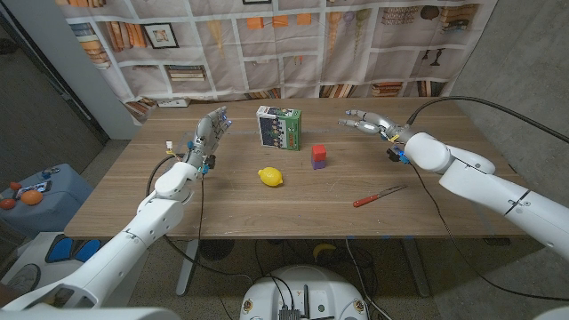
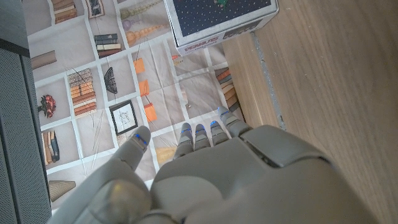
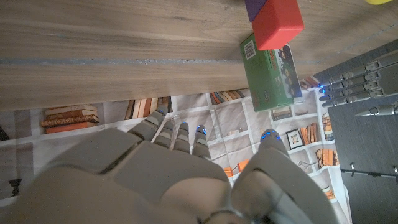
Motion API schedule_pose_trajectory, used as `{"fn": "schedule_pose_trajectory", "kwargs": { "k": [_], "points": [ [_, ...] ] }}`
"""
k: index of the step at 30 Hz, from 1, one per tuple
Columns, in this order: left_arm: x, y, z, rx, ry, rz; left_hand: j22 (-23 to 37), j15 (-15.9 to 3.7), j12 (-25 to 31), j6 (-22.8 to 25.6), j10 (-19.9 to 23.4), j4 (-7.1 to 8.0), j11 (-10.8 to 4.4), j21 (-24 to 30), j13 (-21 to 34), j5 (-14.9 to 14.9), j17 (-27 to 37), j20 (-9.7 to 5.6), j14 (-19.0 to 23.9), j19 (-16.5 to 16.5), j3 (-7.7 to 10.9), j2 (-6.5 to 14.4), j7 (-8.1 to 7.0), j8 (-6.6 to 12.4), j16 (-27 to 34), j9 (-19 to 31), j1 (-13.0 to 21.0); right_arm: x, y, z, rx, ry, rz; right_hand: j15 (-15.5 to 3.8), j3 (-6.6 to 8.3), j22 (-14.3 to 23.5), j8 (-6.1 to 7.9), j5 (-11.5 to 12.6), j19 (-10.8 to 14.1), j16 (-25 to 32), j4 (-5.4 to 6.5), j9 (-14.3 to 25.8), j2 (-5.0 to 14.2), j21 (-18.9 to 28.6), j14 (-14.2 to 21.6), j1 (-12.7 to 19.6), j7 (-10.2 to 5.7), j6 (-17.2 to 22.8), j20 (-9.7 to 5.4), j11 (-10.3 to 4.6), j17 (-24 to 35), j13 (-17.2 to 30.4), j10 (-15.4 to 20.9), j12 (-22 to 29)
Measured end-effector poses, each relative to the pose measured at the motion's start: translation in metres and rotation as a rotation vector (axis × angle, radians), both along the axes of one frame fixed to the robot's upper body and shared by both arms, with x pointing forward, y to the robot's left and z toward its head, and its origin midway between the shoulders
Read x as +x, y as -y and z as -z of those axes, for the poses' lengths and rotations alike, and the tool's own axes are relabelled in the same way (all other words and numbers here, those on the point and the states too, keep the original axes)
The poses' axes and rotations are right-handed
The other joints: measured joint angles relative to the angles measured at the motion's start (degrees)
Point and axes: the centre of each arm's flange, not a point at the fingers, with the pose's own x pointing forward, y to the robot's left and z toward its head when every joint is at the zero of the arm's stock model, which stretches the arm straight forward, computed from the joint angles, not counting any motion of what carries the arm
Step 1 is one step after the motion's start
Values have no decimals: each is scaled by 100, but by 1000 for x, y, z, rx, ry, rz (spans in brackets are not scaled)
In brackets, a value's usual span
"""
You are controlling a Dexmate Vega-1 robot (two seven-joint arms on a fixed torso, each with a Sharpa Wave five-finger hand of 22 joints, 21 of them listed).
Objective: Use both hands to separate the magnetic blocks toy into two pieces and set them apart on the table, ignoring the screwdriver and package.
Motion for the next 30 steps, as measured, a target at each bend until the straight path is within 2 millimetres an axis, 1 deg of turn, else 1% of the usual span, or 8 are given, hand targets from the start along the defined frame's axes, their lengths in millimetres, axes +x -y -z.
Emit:
{"fn": "schedule_pose_trajectory", "kwargs": {
  "k": [3, 6, 9, 14, 16, 17, 26, 30],
  "points": [
    [0, -2, 1, -6, -2, -8, 0, 20, 0, 0, 0, -7, 0, 0, 0, 0, 0, 0, 20, 0, -7, 0, 0, 7, 0, 0, 0, -1, -3, -2, -45, -6, 20, 86, 39, 14, 8, -22, -18, 0, -89, 0, -3, 0, -33, 88, -29, -29, 179, 9, -36, 5, -71, 0],
    [0, -3, 3, -12, -2, -14, 0, 20, 0, 56, 30, -7, -30, 0, 0, 0, 0, 0, 20, 0, -7, 0, -8, 22, 0, 0, 0, -4, -6, -5, -85, -7, 31, 152, 74, 14, 27, -22, -71, 0, -149, 0, 7, 0, -99, 99, -61, -61, 276, 58, -58, 5, -124, 0],
    [-1, -4, 4, -19, -1, -21, 0, -1, 0, 64, 63, -7, 2, 0, 0, 0, 0, 0, 41, 0, -7, 0, 0, 22, 0, 0, 0, -5, -9, -7, -124, -13, 44, 264, 112, 14, 27, -22, -131, 0, -250, 27, -45, 0, -211, 242, -133, -132, 375, 65, -63, 4, -249, 0],
    [-2, -5, 5, -30, 1, -29, 0, 0, 0, 94, 61, -6, 1, 0, 0, 0, 13, 29, 41, 33, -7, 0, 30, 22, 0, 0, 0, -8, -15, -12, -181, -24, 57, 432, 225, 14, 27, 3, -211, 0, -410, 27, 2, 0, -379, 420, -232, -231, 451, 155, -91, 33, -507, 0],
    [-2, -5, 6, -34, 2, -30, 0, 0, 0, 94, 63, -6, -1, 0, 0, 0, 15, 10, 41, 52, -7, 0, 30, 22, 0, 0, 0, -9, -17, -14, -204, -32, 62, 520, 248, 13, 27, 17, -274, 0, -459, 31, -59, 0, -400, 484, -245, -284, 470, 184, -114, 33, -614, 0],
    [-2, -5, 7, -37, 1, -32, 0, 0, 0, 94, 85, -6, -23, 0, 0, 0, 14, 10, 41, 52, -7, 0, 30, 22, 0, 0, 0, -10, -20, -16, -225, -37, 64, 558, 256, 13, 27, 41, -277, 0, -488, 46, -13, 0, -400, 544, -249, -325, 470, 199, -116, 33, -664, 0],
    [-2, -7, 12, -53, -5, -39, 0, 0, 0, 155, 112, -6, -10, 44, -1, 0, 14, 51, 102, 93, -7, 0, 30, 41, 0, 0, 0, -13, -34, -25, -323, -71, 79, 676, 327, 13, 27, 49, -426, 0, -560, 53, -166, 0, -416, 768, -327, -531, 583, 319, -116, 58, -955, 0],
    [-1, -8, 14, -56, -8, -39, 0, 0, 0, 177, 127, -6, -24, 44, -1, 0, 14, 51, 102, 93, -6, 0, 9, 41, 0, 0, 0, -14, -40, -28, -362, -83, 84, 735, 344, 13, 27, 49, -458, 0, -577, 80, -219, 0, -408, 821, -300, -660, 615, 378, -133, 58, -1034, 0]
  ]
}}
